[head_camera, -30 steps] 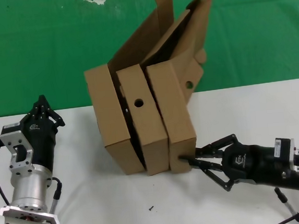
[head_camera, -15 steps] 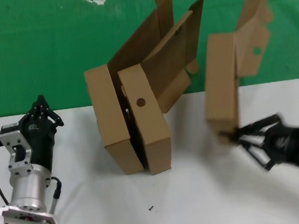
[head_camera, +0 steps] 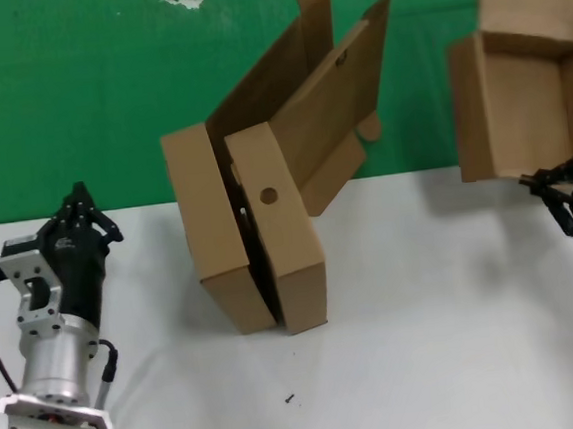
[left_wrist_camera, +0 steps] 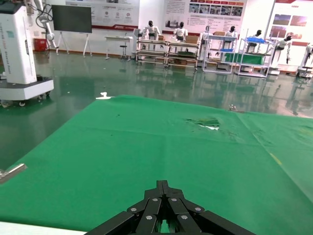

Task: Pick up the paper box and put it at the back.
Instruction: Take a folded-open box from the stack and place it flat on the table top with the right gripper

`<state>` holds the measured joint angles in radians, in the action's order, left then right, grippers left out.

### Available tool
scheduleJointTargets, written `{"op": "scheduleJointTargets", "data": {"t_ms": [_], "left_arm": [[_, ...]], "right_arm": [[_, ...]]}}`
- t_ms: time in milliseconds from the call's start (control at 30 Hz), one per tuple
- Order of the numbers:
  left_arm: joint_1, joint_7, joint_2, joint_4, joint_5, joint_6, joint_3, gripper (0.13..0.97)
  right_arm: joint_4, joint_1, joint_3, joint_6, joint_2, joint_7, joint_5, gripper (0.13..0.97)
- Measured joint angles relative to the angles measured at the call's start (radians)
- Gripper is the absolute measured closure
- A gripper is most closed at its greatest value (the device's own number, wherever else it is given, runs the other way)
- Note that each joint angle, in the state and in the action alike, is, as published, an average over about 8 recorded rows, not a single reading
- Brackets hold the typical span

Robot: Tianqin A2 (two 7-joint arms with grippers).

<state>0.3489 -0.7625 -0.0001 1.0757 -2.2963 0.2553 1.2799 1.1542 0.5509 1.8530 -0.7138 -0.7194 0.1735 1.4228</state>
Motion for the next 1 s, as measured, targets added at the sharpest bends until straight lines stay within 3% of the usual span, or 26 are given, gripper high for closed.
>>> {"op": "scheduleJointTargets", "data": {"t_ms": [167, 400, 1000], "left_arm": [[0.0, 0.0, 0.0, 0.0, 0.0, 0.0, 0.0, 0.958], [0.0, 0.0, 0.0, 0.0, 0.0, 0.0, 0.0, 0.958], [0.0, 0.0, 0.0, 0.0, 0.0, 0.0, 0.0, 0.958]], "right_arm": [[-0.165, 0.138, 0.072, 0.027, 0.069, 0.027, -0.094, 0.957], [-0.334, 0.264, 0.122, 0.053, 0.145, 0.067, -0.14, 0.958], [-0.469, 0.355, 0.153, 0.1, 0.215, 0.049, -0.159, 0.948]]}}
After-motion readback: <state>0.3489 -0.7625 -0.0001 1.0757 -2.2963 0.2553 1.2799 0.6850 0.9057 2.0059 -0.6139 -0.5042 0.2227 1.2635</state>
